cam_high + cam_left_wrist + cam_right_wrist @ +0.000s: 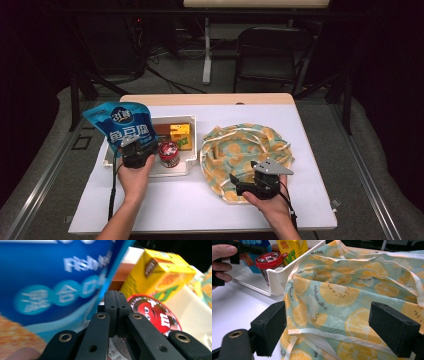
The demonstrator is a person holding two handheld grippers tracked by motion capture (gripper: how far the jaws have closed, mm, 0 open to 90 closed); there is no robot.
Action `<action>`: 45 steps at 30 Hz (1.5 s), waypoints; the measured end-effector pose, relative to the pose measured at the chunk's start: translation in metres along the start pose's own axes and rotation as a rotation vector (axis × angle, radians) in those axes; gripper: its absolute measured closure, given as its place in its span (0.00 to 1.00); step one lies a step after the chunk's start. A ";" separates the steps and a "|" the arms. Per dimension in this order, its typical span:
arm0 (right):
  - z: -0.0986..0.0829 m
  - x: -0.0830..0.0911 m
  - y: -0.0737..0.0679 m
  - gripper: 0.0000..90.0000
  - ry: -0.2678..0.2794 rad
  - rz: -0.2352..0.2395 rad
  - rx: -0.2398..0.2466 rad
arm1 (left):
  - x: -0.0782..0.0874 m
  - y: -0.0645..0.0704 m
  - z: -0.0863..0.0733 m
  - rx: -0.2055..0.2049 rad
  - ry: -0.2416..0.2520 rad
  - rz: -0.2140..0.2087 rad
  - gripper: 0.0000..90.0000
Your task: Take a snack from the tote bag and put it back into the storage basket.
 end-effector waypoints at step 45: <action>-0.003 -0.003 0.000 0.16 -0.007 -0.004 -0.004 | 0.023 0.007 -0.032 0.003 -0.020 -0.022 1.00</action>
Point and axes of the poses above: each handheld gripper's, and its own axes: x roughly backward along the jaws, z roughly out of its top, y roughly to its right, the point moved 9 cm from there along -x, roughly forward along the jaws, and after that the axes turned 7 degrees about z, right-handed, at the moved point
